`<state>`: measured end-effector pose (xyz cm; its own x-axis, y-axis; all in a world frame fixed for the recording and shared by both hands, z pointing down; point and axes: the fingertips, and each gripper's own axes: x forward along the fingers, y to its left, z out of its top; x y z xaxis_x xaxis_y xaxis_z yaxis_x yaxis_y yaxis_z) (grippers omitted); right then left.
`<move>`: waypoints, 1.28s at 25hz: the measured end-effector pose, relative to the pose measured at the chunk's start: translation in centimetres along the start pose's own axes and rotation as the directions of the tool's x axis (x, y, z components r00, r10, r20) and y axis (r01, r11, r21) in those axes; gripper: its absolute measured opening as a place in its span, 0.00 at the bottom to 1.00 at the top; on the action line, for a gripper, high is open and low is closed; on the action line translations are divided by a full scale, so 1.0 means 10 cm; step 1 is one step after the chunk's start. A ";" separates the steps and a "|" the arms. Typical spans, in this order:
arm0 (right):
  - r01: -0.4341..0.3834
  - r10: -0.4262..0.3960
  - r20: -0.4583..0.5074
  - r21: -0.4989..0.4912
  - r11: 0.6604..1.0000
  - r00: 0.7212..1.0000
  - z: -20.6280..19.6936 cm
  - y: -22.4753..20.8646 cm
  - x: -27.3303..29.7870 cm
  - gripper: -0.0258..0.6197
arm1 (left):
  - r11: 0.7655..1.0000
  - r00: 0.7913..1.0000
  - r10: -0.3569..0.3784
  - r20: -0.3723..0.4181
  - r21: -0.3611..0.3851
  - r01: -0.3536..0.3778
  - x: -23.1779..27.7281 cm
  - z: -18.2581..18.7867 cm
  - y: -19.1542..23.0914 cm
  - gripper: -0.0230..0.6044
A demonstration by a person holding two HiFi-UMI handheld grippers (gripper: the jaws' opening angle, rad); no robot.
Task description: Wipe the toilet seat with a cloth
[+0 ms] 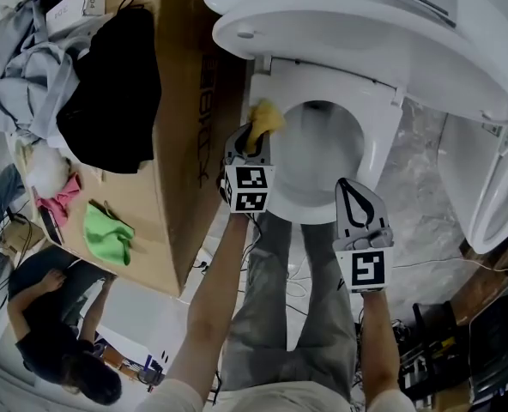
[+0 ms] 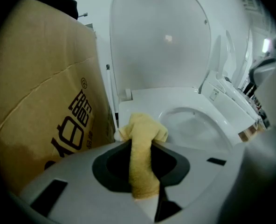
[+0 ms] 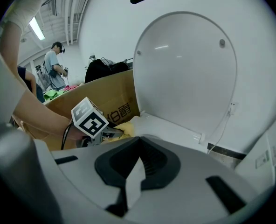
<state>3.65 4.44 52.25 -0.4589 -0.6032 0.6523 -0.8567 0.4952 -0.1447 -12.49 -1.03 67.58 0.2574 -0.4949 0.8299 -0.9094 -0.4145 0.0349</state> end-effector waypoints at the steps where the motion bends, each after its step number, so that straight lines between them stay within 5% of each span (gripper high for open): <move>1: 0.001 -0.001 -0.002 -0.001 1.000 1.000 -0.01 -0.01 -0.01 0.05 | 1.000 1.000 0.000 -0.001 -0.005 0.000 0.01 0.02 0.00 0.20; 32: 0.116 -0.120 0.036 0.098 0.988 0.992 -0.31 -0.56 -0.33 0.05 | 0.994 0.996 -0.088 0.022 0.073 0.086 0.52 0.88 -0.53 0.20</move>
<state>10.71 5.54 53.24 -0.3613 -0.6802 0.6379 -0.9230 0.3582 -0.1408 -3.50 -8.11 66.81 0.3436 -0.4733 0.8111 -0.8574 -0.5106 0.0653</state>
